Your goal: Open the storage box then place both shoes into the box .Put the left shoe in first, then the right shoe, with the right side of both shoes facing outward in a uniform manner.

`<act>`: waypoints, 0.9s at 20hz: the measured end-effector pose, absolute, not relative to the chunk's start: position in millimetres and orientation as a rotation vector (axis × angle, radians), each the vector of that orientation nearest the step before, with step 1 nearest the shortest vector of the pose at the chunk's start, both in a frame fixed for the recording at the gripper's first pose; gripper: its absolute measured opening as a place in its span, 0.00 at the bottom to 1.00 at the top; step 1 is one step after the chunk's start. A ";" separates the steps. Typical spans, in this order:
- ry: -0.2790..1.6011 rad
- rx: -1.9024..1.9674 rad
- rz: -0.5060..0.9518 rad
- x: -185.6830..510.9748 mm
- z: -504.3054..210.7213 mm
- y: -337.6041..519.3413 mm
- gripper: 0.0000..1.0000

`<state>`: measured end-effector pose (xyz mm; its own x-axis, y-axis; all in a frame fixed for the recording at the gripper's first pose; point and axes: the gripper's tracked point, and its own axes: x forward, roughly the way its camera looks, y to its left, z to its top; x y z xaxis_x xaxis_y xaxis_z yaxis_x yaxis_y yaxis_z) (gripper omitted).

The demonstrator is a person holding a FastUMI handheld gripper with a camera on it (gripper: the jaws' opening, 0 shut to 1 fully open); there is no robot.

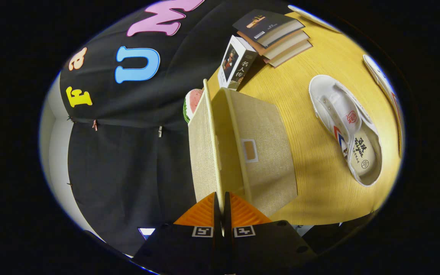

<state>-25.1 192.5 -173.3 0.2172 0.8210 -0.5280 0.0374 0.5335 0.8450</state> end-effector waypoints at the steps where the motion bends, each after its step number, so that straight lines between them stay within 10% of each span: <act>1: 1.226 0.862 0.647 -25.4 -163.4 195.4 0.05; 18: 1.076 0.732 0.862 -55.3 -34.5 404.5 0.05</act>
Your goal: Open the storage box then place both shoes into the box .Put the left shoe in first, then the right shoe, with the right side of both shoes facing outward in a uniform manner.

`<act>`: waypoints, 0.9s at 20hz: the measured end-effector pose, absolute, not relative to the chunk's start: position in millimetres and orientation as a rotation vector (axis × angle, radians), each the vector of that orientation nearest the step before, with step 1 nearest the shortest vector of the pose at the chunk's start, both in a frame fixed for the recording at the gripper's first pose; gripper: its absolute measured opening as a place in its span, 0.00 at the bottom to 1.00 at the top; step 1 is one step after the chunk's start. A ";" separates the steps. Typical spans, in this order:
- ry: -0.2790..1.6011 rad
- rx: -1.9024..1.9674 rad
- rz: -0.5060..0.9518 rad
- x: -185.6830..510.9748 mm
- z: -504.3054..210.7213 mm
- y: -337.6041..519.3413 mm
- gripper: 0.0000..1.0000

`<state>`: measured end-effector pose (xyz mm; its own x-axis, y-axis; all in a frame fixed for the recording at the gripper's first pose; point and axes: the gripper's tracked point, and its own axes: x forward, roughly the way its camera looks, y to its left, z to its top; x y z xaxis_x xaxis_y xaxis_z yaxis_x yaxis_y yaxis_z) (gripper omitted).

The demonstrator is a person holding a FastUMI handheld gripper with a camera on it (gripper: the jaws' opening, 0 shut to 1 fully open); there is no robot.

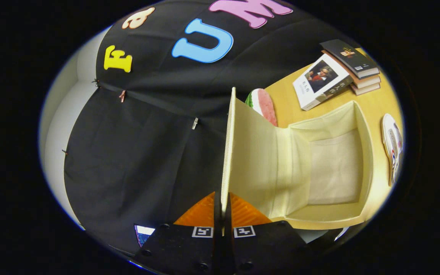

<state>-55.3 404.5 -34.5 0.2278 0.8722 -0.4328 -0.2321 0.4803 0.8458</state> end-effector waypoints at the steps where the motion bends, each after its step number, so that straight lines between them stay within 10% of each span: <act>1: 1.076 0.718 0.872 -55.8 -35.3 420.2 0.05; 12: 1.073 0.614 0.859 -58.8 -64.1 486.2 0.13; 15: 0.973 0.559 0.811 -34.1 -63.4 462.9 0.98; 18: 0.882 0.504 0.788 -19.1 -49.8 428.5 0.98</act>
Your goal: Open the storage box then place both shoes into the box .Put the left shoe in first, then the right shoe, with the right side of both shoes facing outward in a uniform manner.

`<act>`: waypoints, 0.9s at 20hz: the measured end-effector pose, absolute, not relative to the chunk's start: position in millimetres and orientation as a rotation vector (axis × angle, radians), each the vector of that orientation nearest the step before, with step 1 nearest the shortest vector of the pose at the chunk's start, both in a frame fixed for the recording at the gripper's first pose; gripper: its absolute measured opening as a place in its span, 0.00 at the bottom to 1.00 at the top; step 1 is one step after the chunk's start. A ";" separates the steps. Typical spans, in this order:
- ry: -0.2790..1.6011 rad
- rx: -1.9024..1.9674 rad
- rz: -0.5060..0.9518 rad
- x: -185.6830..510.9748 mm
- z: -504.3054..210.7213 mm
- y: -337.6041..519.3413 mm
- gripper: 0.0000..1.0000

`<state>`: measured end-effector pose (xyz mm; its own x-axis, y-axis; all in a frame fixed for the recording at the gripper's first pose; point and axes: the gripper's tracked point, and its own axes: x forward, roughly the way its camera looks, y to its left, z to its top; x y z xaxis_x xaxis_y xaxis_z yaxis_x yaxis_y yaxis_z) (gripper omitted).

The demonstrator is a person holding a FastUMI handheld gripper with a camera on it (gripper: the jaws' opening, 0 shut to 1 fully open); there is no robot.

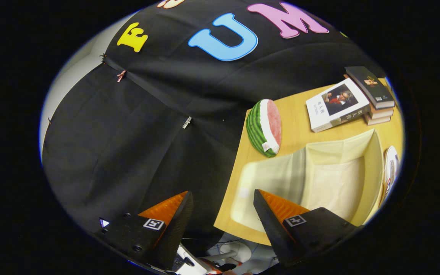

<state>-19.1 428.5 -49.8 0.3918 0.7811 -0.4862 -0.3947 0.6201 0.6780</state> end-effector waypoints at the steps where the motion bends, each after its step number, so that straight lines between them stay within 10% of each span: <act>1: 0.840 0.492 0.768 -12.9 -44.7 410.3 0.98; 18: 0.504 -0.167 0.217 21.8 -99.4 59.1 0.98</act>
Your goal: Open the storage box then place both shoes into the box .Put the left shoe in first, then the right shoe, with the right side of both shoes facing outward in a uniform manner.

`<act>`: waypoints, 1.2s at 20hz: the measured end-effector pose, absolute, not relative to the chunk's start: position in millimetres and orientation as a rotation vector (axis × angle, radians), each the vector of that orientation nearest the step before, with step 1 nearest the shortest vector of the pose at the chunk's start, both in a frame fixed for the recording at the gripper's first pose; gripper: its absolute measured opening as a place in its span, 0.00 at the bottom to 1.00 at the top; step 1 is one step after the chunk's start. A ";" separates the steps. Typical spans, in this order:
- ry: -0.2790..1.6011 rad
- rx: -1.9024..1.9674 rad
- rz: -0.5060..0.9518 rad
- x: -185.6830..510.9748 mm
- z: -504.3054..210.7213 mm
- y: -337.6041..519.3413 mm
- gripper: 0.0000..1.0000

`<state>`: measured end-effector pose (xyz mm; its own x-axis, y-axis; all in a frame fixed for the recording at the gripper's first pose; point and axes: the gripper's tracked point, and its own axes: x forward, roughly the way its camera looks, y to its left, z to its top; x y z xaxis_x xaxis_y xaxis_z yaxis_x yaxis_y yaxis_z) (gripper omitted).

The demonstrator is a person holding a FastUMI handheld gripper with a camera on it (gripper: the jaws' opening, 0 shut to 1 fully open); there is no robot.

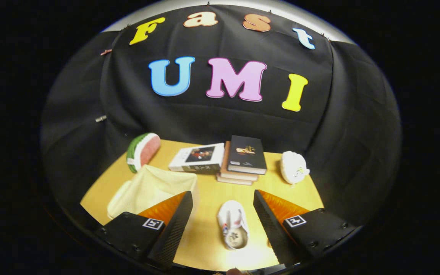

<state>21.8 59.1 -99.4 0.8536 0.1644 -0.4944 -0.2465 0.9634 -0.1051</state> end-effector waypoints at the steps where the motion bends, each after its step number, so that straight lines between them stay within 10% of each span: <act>1: 0.524 -0.181 0.200 20.1 -110.4 47.1 0.99; 24: 1.028 -0.201 0.299 71.1 -356.1 -5.1 0.93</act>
<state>71.1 -5.1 -356.1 0.4811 0.1495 -0.8638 -0.3363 0.9414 -0.0244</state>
